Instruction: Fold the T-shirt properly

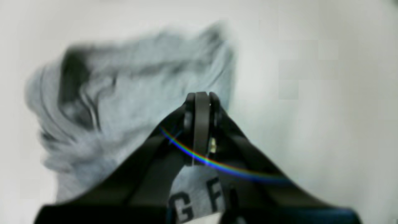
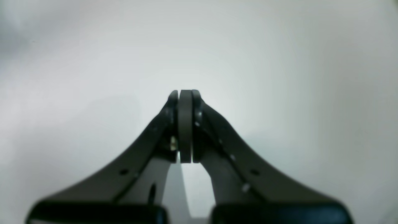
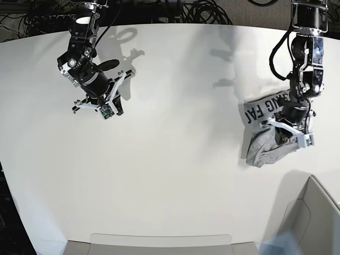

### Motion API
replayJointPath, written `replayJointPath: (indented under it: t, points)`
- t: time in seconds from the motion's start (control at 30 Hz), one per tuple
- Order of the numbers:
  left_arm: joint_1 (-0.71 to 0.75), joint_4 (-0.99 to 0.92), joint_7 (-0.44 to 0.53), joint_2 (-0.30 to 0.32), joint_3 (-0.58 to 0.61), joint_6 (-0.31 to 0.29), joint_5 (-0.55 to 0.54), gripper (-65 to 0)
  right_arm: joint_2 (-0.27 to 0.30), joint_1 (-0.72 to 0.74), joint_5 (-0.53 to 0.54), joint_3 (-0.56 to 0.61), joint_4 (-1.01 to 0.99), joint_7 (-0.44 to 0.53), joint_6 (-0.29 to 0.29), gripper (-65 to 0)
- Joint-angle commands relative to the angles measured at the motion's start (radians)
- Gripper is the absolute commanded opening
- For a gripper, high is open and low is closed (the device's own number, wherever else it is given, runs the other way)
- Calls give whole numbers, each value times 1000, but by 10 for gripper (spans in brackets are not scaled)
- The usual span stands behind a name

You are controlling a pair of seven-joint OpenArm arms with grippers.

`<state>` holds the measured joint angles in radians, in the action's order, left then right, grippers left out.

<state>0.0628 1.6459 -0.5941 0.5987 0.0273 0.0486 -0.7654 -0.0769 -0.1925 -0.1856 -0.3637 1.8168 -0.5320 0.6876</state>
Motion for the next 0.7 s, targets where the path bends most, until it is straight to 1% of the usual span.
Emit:
replayJointPath:
  t: [0.0, 0.03, 0.13, 0.2, 0.23, 0.27, 0.37, 0.4, 0.43, 0.5, 0.57, 0.67]
  points:
    - [41, 92, 95, 22, -71, 17, 19, -650, -14, 14, 48, -11, 33, 80, 11, -650]
    - [56, 113, 127, 22, -86, 17, 19, -650, -19, 8, 71, -22, 44, 125, 11, -650]
    - [142, 162, 274, 22, -128, 17, 19, -650, -21, -35, 128, -36, 77, 276, 11, -650]
    - [228, 168, 380, 22, -143, 17, 21, -650, -16, -81, 140, -36, 97, 352, 11, -650]
    - [277, 165, 418, 23, -154, 17, 22, -650, -16, -108, 139, -36, 107, 375, 11, -650]
    - [323, 164, 454, 23, -158, 14, 40, -650, -14, -132, 139, -36, 114, 389, 11, -650]
    - [492, 165, 567, 16, -154, 17, 185, -650, -16, -227, 146, -61, 139, 416, 11, -650]
    - [536, 165, 612, -4, -155, 17, 223, -650, -21, -247, 150, -76, 146, 424, 11, -650]
    - [590, 165, 667, -38, -162, 17, 268, -650, -24, -269, 165, -90, 149, 428, 11, -650]
    - [671, 165, 744, -105, -175, 12, 327, -650, -22, -302, 220, -126, 151, 421, 11, -650]
    - [733, 164, 753, -144, -185, 9, 380, -650, -17, -324, 254, -176, 151, 412, 11, -650]
    - [800, 159, 762, -201, -188, 9, 430, -650, -21, -353, 257, -215, 153, 387, 11, -650]
